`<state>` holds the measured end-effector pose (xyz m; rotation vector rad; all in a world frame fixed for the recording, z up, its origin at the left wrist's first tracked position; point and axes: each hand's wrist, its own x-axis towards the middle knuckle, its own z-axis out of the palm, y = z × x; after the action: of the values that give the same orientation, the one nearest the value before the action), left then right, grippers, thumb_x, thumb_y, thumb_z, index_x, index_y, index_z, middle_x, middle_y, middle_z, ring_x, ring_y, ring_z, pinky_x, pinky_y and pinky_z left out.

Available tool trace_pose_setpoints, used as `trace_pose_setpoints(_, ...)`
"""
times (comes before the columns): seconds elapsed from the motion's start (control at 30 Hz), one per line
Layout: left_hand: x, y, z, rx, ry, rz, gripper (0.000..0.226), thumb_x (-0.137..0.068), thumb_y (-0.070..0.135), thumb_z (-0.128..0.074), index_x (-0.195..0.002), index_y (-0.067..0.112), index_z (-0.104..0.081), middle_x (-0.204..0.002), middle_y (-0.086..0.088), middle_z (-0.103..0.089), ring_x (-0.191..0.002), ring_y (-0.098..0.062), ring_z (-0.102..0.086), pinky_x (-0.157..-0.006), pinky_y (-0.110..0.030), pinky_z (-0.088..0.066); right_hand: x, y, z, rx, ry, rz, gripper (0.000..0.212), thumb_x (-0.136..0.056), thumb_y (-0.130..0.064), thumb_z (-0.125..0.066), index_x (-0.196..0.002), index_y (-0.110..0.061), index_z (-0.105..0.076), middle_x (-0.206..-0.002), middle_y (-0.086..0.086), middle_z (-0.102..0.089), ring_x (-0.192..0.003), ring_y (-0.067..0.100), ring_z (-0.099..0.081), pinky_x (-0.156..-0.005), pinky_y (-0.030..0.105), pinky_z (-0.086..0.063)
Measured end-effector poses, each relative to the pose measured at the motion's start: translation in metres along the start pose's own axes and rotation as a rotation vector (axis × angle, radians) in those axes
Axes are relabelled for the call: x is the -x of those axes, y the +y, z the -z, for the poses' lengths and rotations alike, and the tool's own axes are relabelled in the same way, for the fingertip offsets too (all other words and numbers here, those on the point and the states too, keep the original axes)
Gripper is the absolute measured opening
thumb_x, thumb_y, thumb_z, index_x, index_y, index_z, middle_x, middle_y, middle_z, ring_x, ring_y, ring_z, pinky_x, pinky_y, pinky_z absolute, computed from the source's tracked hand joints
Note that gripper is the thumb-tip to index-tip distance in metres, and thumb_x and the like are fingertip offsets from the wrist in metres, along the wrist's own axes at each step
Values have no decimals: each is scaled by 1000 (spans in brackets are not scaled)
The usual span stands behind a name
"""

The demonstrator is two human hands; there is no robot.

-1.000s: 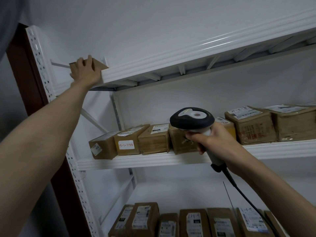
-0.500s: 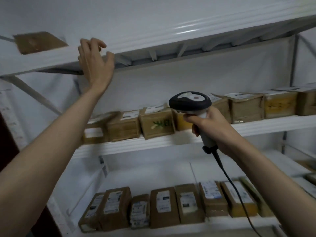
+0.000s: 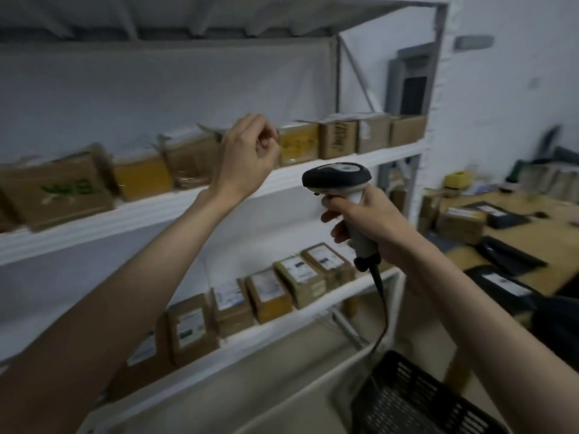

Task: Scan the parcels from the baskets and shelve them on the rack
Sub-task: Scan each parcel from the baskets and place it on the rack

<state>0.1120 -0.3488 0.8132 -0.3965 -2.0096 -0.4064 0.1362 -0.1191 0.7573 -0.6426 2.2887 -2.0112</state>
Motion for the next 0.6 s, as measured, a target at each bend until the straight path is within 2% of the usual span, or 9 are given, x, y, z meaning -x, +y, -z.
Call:
trace_pose_setpoints(0.2,20,101,-144,183,-284,-16,9,-87,19,-55,-85,14,-62,-86,2,-58,-81,-18,-53,-78,-40,-46,48,59,130,41,203,-171,19,-97,-17,-66,-113,-7,-68,-83,15,-71,-49,19,-59,-49,29,-53)
trace_pose_setpoints(0.37,58,181,-247,312,-495,10,11,-89,19,-56,-85,14,-65,-88,0,-63,-86,-21,-57,-84,-45,-49,98,111,213,50,360,-323,13,-98,-18,-66,-110,-13,-68,-86,12,-70,-53,12,-60,-51,28,-54)
trace_pose_setpoints(0.5,90,235,-314,391,-659,-14,11,-92,20,-58,-85,16,-65,-85,1,-59,-81,-19,-57,-80,-44,-50,133,154,263,29,477,-420,10,-98,-15,-65,-108,-14,-66,-91,14,-67,-54,7,-60,-52,28,-51)
trace_pose_setpoints(0.6,110,271,-359,450,-774,-64,12,-93,21,-58,-84,17,-65,-81,6,-55,-81,-18,-55,-83,-44,-49,156,190,294,9,598,-513,18,-97,-18,-67,-111,-7,-67,-91,17,-67,-61,19,-57,-58,34,-50)
